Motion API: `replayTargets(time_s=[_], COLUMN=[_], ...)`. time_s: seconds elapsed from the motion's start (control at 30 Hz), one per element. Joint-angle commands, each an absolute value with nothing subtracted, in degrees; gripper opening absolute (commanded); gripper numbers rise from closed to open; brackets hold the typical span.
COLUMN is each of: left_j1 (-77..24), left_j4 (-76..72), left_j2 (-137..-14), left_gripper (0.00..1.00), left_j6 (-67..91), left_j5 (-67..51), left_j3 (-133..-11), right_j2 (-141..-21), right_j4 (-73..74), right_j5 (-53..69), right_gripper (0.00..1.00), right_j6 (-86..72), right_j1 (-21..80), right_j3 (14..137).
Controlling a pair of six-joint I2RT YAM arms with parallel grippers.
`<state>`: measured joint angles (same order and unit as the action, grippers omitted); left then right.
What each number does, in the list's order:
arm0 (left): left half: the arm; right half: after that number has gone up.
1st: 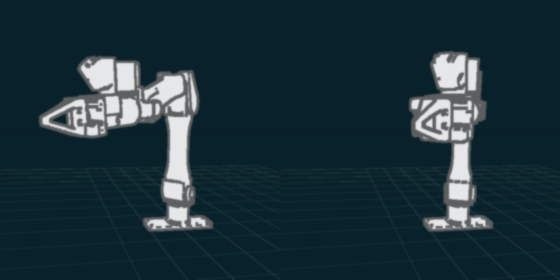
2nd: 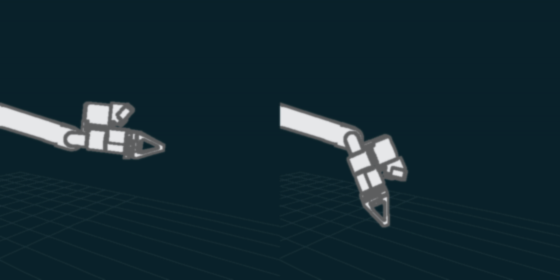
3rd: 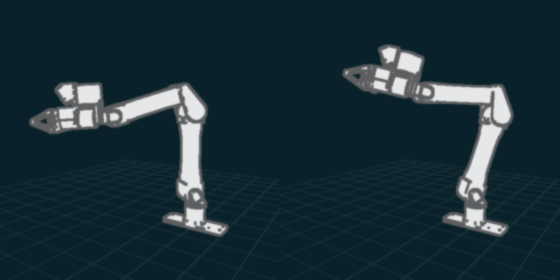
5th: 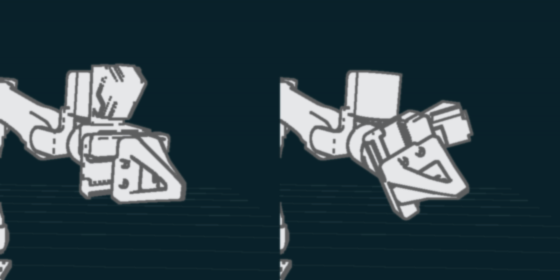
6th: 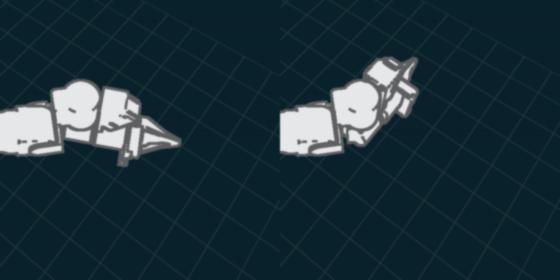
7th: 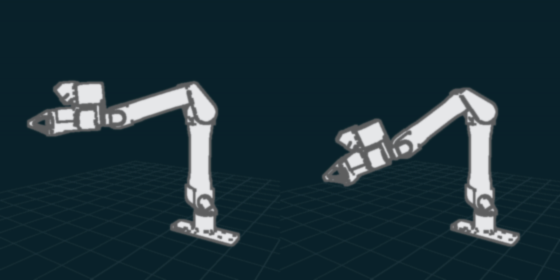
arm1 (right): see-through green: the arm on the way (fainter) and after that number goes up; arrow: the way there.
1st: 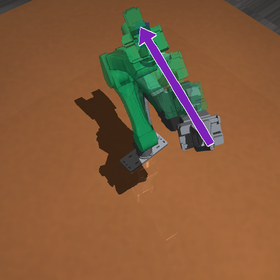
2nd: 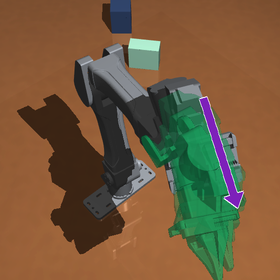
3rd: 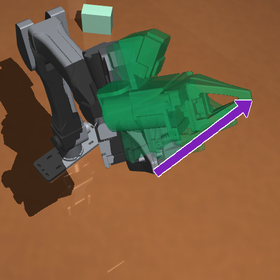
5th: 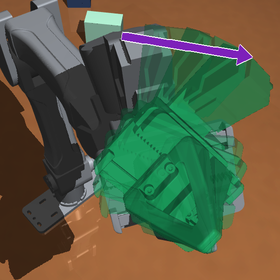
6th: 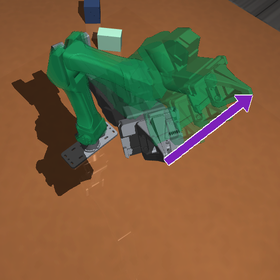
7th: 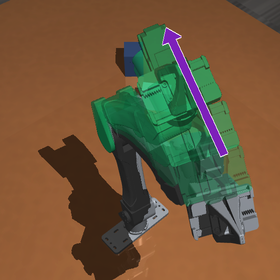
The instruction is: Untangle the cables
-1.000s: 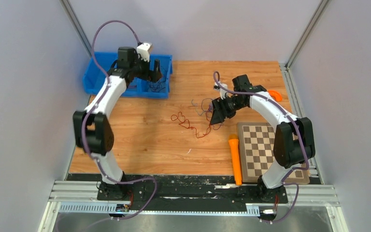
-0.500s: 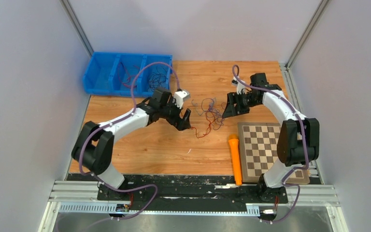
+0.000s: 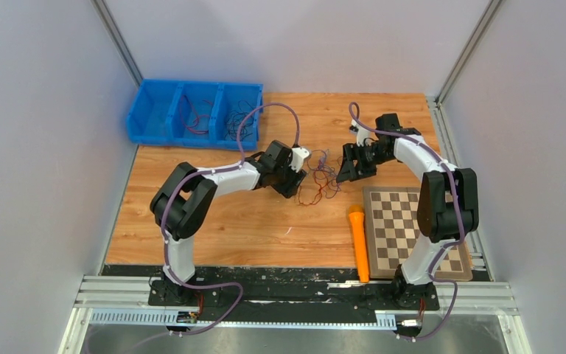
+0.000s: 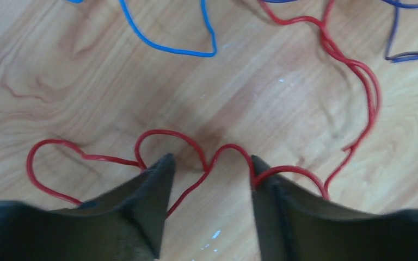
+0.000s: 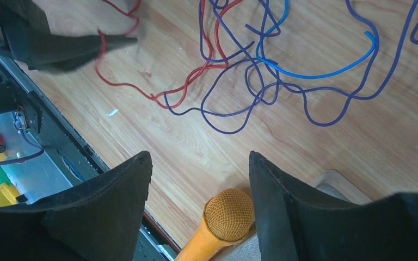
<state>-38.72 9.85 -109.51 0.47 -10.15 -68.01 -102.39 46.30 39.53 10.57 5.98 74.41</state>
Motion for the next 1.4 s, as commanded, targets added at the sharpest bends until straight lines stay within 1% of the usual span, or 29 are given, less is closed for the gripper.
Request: replayTargets(time_s=[0.0,0.03,0.07,0.13,0.2,0.27,0.33,0.37,0.4,0.47,0.63,0.77,0.8,0.83,0.97,1.07,1.23,1.37], left_j1=[-38.8,-38.7,-38.6,-38.2,-37.0,-35.4,-33.2,-31.8,-31.1,-29.1,-23.1,-19.0,-18.7,-18.6,-18.5,-18.5,-18.5,-18.5], left_j4=[12.9,13.2,13.9,15.7,19.3,24.5,30.0,31.4,33.8,37.0,43.0,44.2,44.4,44.9,45.1,43.5,39.5,36.0], left_j2=[-112.0,-111.2,-110.5,-106.9,-101.2,-94.1,-83.2,-80.7,-75.8,-70.3,-65.4,-65.0,-65.2,-65.3,-65.4,-64.8,-65.6,-66.9], left_gripper=[0.37,0.27,0.09,0.00,0.00,0.00,0.00,0.00,0.00,0.00,0.00,0.00,0.00,0.00,0.00,0.00,0.00,0.00], left_j6=[0.7,0.5,-0.6,-2.8,-5.1,-8.3,-11.3,-11.9,-12.9,-13.8,-11.2,-8.7,-8.8,-8.8,-7.5,-5.8,1.1,6.4], left_j5=[-4.0,-3.1,-2.9,-3.2,-5.4,-10.4,-17.0,-21.1,-22.7,-26.2,-30.9,-31.4,-31.6,-31.8,-34.0,-34.4,-37.0,-39.1], left_j3=[-69.6,-69.9,-69.6,-68.9,-68.3,-68.7,-69.9,-70.3,-71.2,-73.8,-83.5,-90.5,-91.8,-92.4,-90.7,-89.6,-92.4,-94.6], right_j2=[-102.2,-102.3,-102.3,-102.6,-102.9,-103.5,-104.7,-105.6,-106.6,-109.0,-113.7,-114.5,-114.1,-113.4,-105.1,-97.7,-89.4,-84.7], right_j4=[44.0,43.6,43.1,42.6,41.7,40.7,39.4,38.7,37.9,36.5,35.5,35.5,35.5,35.7,35.3,33.1,22.9,14.3], right_j5=[39.3,39.2,39.1,39.2,39.2,39.1,38.8,38.4,37.9,36.3,33.6,32.5,33.0,34.7,51.3,55.8,59.0,57.9], right_gripper=[0.64,0.64,0.63,0.63,0.63,0.63,0.63,0.62,0.62,0.61,0.55,0.45,0.44,0.46,0.69,0.82,0.89,0.97], right_j6=[10.3,10.4,10.3,10.3,10.5,10.7,10.8,10.8,10.9,10.6,9.7,9.6,9.7,10.1,11.9,11.2,3.8,0.4], right_j1=[6.4,6.6,6.7,7.0,7.4,7.6,7.9,8.1,8.3,8.7,9.0,9.1,9.0,9.1,9.9,13.9,20.6,23.4], right_j3=[75.4,75.1,74.8,74.5,74.1,73.8,73.4,73.4,73.3,73.4,74.4,74.4,74.4,74.3,72.4,71.6,70.9,69.9])
